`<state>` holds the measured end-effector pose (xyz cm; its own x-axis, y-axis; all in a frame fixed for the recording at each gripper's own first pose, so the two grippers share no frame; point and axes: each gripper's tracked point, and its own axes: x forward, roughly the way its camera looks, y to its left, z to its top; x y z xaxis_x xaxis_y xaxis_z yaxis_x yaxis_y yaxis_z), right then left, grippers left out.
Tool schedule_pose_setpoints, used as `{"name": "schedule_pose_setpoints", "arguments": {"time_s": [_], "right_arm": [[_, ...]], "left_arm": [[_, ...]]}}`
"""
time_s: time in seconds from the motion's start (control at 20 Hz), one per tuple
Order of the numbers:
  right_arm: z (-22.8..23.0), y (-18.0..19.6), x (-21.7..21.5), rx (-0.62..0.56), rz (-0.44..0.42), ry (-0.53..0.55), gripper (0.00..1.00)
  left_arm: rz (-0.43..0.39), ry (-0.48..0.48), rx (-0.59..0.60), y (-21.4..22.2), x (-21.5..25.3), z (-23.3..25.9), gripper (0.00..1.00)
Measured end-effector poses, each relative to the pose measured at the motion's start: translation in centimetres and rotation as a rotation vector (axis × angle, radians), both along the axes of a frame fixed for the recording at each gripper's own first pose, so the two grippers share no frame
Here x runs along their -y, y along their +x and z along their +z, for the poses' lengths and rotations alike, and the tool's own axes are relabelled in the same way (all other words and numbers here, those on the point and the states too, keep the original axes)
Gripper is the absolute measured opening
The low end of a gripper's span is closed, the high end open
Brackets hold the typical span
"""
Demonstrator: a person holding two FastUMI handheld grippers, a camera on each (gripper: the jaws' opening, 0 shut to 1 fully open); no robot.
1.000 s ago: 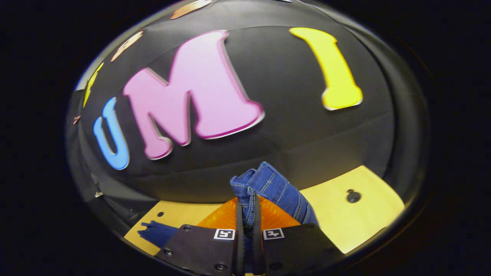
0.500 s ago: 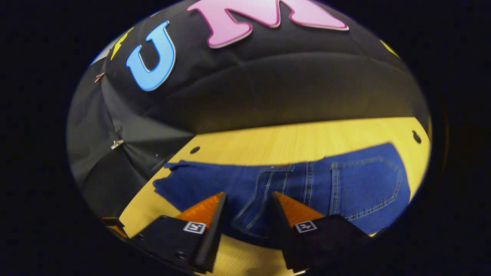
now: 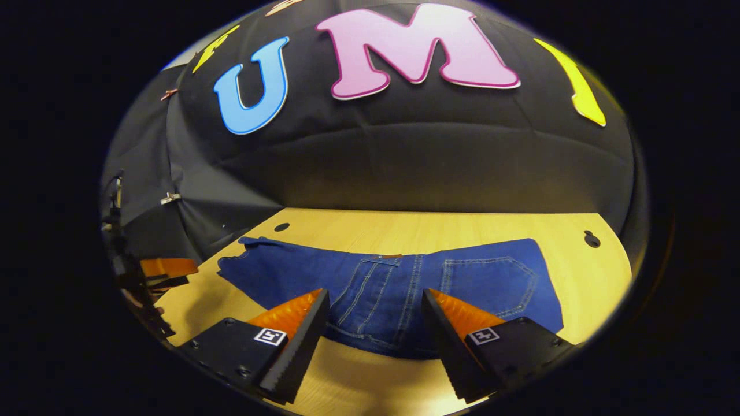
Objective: Grasp the waist and the cuffs of the jeans and fold them to make the two legs overlap; first hold the waist and fold one-third of the jeans toward the cuffs, then hold the cuffs and fold the remaining one-third in the same direction to finish folding.
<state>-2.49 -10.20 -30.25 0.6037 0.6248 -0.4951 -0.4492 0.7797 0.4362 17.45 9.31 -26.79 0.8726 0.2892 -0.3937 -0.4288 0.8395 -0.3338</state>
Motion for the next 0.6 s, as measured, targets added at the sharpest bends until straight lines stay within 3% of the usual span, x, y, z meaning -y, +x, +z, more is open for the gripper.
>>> {"name": "schedule_pose_setpoints", "arguments": {"time_s": [0.3, 0.5, 0.6], "right_arm": [[-0.1, -2.1, 4.0, 0.067, -0.015, -0.064, 0.97], [-1.3, -4.7, 4.7, 0.007, 0.009, -0.089, 0.97], [-1.3, -5.0, 4.8, 0.021, -0.004, -0.078, 0.98]], "left_arm": [[0.171, 0.034, -0.042, 5.1, -6.2, -4.2, 0.96], [0.17, 0.028, -0.118, 6.5, -6.2, -7.3, 0.95], [0.174, 0.026, -0.085, 7.6, -6.1, -7.2, 0.95]]}}
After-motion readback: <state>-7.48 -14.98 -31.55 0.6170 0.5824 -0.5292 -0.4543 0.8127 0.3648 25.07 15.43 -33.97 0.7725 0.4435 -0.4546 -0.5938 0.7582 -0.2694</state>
